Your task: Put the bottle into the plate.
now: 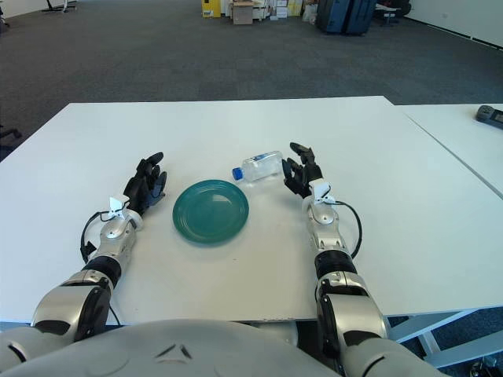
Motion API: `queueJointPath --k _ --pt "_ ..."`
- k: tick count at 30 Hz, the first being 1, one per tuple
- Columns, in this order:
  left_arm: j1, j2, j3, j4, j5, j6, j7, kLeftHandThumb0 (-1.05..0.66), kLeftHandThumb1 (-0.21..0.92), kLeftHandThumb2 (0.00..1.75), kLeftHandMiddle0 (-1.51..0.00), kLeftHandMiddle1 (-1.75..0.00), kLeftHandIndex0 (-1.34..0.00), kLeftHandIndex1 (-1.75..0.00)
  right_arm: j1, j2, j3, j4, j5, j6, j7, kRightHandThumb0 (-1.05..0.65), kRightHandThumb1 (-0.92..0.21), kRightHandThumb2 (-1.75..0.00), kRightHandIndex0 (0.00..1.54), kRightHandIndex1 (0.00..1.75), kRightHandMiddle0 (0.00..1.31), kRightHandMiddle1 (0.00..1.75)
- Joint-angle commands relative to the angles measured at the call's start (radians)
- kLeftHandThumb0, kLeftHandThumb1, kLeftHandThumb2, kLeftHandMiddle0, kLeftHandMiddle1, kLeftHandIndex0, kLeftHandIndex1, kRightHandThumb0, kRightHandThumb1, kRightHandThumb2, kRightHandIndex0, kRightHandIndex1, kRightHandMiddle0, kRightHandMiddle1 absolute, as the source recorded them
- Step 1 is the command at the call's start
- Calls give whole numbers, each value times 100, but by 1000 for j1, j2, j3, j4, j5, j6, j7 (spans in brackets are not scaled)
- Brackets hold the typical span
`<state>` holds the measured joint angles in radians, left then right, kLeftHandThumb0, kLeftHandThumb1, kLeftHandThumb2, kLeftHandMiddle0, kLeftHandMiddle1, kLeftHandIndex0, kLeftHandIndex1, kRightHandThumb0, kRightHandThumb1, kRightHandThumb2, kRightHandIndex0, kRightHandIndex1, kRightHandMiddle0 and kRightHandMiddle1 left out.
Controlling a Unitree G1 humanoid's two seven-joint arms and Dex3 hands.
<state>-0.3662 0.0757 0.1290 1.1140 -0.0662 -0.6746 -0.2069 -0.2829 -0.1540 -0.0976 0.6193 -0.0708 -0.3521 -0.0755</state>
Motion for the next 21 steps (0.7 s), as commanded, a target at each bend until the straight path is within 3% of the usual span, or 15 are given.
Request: queueJointPath --k 1,11,21 --pt "5 -13 -7 36 12 42 8 -68 92 62 -47 -1 0 -67 12 -5 7 -50 -59 25 -80 -68 -92 -45 49 5 0 74" --pt "-8 -25 0 53 3 37 -3 -68 92 63 -47 0 0 -69 -105 -28 52 70 -182 -70 -234 -65 -92 -41 55 8 0 72" --pt "-19 -34 14 63 -16 47 -41 -70 92 64 -46 0 0 -70 -215 -65 187 203 -392 -187 -423 -71 -92 -43 45 3 0 58"
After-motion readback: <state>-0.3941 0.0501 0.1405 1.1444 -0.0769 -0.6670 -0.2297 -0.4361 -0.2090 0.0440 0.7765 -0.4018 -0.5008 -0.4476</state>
